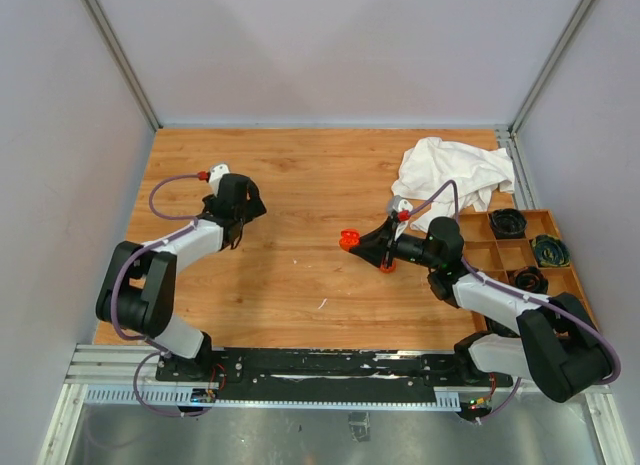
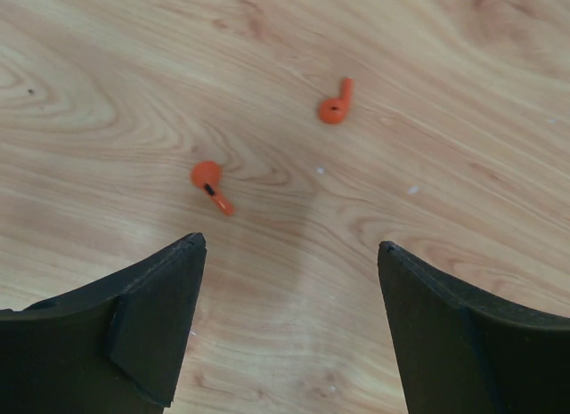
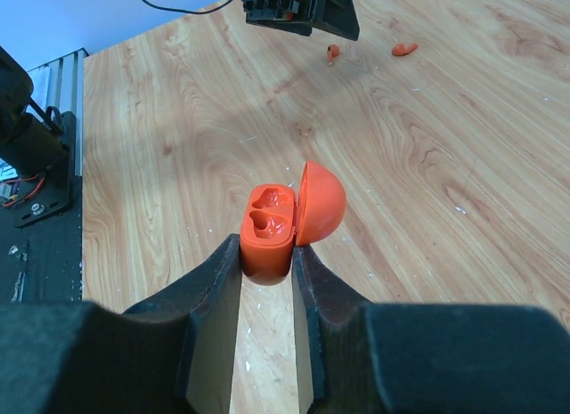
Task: Insert the wireless bluetooth earbuds into the charging case
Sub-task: Pick up the earbud from the center of the board.
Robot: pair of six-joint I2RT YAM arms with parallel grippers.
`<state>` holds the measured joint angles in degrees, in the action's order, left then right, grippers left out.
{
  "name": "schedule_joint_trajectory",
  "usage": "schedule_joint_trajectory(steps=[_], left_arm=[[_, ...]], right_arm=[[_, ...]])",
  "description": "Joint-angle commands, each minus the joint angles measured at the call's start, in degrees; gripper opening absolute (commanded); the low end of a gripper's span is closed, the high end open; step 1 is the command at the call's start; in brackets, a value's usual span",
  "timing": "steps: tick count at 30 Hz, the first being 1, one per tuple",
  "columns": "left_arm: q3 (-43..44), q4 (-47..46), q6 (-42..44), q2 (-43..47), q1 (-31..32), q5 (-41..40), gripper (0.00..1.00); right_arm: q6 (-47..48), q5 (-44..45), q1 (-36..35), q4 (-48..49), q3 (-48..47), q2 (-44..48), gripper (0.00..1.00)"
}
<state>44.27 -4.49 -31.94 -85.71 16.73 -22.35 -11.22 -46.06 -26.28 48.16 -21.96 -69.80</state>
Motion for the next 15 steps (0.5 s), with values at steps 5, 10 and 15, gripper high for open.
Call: schedule_joint_trajectory(steps=[5,10,15], left_arm=[[7.67,7.85,-6.17,-8.49,-4.88,-3.97,0.66],[10.87,9.85,-6.60,-12.43,-5.84,-4.65,0.49],[12.47,11.69,-6.83,-14.37,-6.30,-6.11,0.44]], right_arm=[[1.80,1.48,-0.23,0.84,-0.07,0.02,0.01],[2.76,2.01,-0.61,-0.29,-0.39,-0.06,0.01],[3.34,2.38,-0.95,-1.07,-0.59,0.08,0.01]])
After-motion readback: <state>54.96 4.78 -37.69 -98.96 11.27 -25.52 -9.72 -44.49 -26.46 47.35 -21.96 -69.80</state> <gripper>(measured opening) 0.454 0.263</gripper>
